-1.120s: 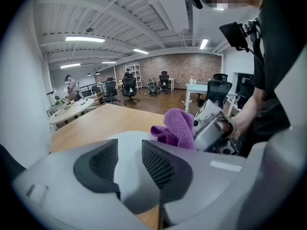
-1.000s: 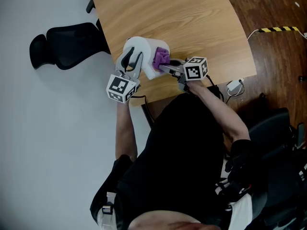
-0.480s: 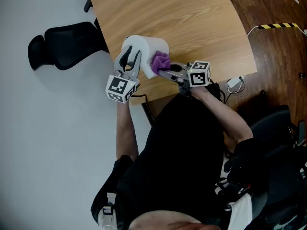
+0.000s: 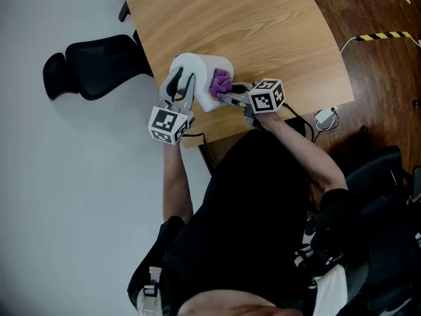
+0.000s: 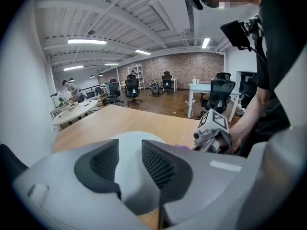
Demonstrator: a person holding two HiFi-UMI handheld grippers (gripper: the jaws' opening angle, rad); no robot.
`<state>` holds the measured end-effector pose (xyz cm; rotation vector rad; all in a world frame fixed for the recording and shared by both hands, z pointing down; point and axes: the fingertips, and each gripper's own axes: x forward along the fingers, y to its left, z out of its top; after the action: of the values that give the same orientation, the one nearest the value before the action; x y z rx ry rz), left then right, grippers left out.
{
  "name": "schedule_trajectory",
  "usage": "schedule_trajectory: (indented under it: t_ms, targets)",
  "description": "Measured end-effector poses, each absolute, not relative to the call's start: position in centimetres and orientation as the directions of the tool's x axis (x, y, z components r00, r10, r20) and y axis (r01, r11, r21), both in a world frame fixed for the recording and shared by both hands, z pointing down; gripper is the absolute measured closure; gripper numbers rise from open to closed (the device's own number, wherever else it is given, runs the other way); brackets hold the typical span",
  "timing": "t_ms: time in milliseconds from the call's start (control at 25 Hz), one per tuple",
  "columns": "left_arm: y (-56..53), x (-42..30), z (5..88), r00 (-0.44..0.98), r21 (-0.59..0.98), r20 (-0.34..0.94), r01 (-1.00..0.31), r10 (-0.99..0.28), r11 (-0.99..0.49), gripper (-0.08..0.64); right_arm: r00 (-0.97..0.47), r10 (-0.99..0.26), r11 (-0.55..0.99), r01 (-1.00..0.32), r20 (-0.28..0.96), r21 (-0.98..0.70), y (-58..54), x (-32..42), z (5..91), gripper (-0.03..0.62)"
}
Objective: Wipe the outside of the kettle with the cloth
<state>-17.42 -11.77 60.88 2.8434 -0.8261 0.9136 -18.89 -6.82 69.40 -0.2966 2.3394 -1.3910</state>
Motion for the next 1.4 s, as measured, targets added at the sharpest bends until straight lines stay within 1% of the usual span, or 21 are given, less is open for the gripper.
schedule_trajectory:
  t_ms: [40,120,160,200,240,320,400,480,560,680,760,880,920,960,1040,1120,1160,1200,1280,1320,1400]
  targets:
    - [-11.6,-17.3,60.9,0.683,-0.118,0.554,-0.501,-0.476,-0.857,0.541,-0.909,-0.385,0.418,-0.018,-0.160,-0.908,-6.7,-19.1,72.1,0.541]
    - [-11.5,-17.3,60.8,0.683,-0.118,0.555,-0.501,-0.475,-0.857,0.541,-0.921,-0.385,0.244,-0.156,0.052,-0.957,-6.1,-19.1,78.7,0.541]
    - [-11.6,-17.3,60.7,0.682,-0.119,0.554,-0.502,-0.477,-0.857,0.541,-0.916,-0.380,0.173,-0.202,0.124,-0.964,-5.9,-18.7,80.8,0.541]
    - [-11.7,-17.4,60.6,0.682,-0.120,0.553,-0.503,-0.479,-0.856,0.541,-0.909,-0.395,0.139,-0.197,0.128,-0.970,-6.1,-18.1,81.0,0.541]
    - [-11.8,-17.4,60.5,0.681,-0.122,0.552,-0.504,-0.481,-0.855,0.541,-0.898,-0.434,0.154,-0.152,0.072,-0.976,-6.7,-17.3,79.2,0.541]
    - [-12.0,-17.4,60.3,0.679,-0.126,0.551,-0.507,-0.485,-0.853,0.541,-0.851,-0.502,0.310,-0.009,-0.156,-0.951,-8.3,-15.6,71.6,0.541]
    - [-12.1,-17.5,60.4,0.678,-0.127,0.550,-0.511,-0.489,-0.850,0.541,-0.794,-0.464,0.497,0.132,-0.392,-0.858,-8.7,-14.8,63.6,0.541]
    - [-12.1,-17.6,60.6,0.677,-0.124,0.551,-0.512,-0.488,-0.850,0.541,-0.794,-0.374,0.595,0.191,-0.479,-0.781,-8.3,-15.7,60.0,0.541]
    - [-11.9,-17.6,60.6,0.677,-0.121,0.554,-0.511,-0.485,-0.851,0.541,-0.811,-0.330,0.601,0.215,-0.484,-0.770,-8.0,-16.8,60.6,0.541]
    - [-11.7,-17.2,60.4,0.679,-0.116,0.559,-0.505,-0.477,-0.855,0.541,-0.810,-0.377,0.521,0.215,-0.449,-0.826,-8.3,-16.6,64.7,0.543]
    - [-11.7,-17.1,60.2,0.677,-0.119,0.558,-0.507,-0.480,-0.854,0.541,-0.858,-0.420,0.424,0.104,-0.297,-0.900,-8.5,-17.0,70.2,0.543]
    - [-11.7,-17.4,60.2,0.674,-0.125,0.556,-0.511,-0.487,-0.850,0.541,-0.888,-0.460,0.233,-0.119,-0.002,-0.965,-9.1,-16.9,77.9,0.543]
    - [-11.7,-17.5,60.3,0.674,-0.124,0.556,-0.511,-0.486,-0.851,0.541,-0.878,-0.477,0.205,-0.148,0.033,-0.967,-9.3,-16.4,78.4,0.543]
    - [-11.6,-17.5,60.5,0.674,-0.122,0.558,-0.510,-0.484,-0.851,0.540,-0.863,-0.505,0.213,-0.128,0.003,-0.969,-9.7,-15.6,77.3,0.543]
    - [-11.6,-17.6,60.5,0.674,-0.125,0.557,-0.510,-0.485,-0.851,0.540,-0.806,-0.555,0.332,0.015,-0.208,-0.943,-10.3,-13.8,71.0,0.543]
    - [-11.8,-17.7,60.5,0.673,-0.130,0.553,-0.512,-0.491,-0.849,0.540,-0.736,-0.528,0.480,0.153,-0.424,-0.864,-10.5,-12.8,63.8,0.543]
    - [-11.8,-17.7,60.5,0.673,-0.130,0.552,-0.513,-0.492,-0.848,0.540,-0.719,-0.507,0.517,0.189,-0.476,-0.835,-10.6,-12.9,61.6,0.543]
    - [-11.9,-17.7,60.6,0.673,-0.129,0.552,-0.514,-0.492,-0.848,0.540,-0.715,-0.498,0.523,0.203,-0.490,-0.828,-10.8,-13.4,60.9,0.543]
    - [-11.9,-17.7,60.7,0.673,-0.127,0.554,-0.513,-0.490,-0.849,0.540,-0.713,-0.538,0.466,0.192,-0.449,-0.864,-11.6,-14.5,63.4,0.541]
    - [-11.9,-17.7,60.7,0.673,-0.127,0.555,-0.512,-0.489,-0.850,0.540,-0.710,-0.582,0.405,0.169,-0.396,-0.899,-12.0,-14.8,66.2,0.541]
    - [-11.7,-17.6,60.7,0.673,-0.129,0.556,-0.510,-0.488,-0.850,0.540,-0.728,-0.654,0.232,0.066,-0.206,-0.971,-12.2,-15.3,72.9,0.543]
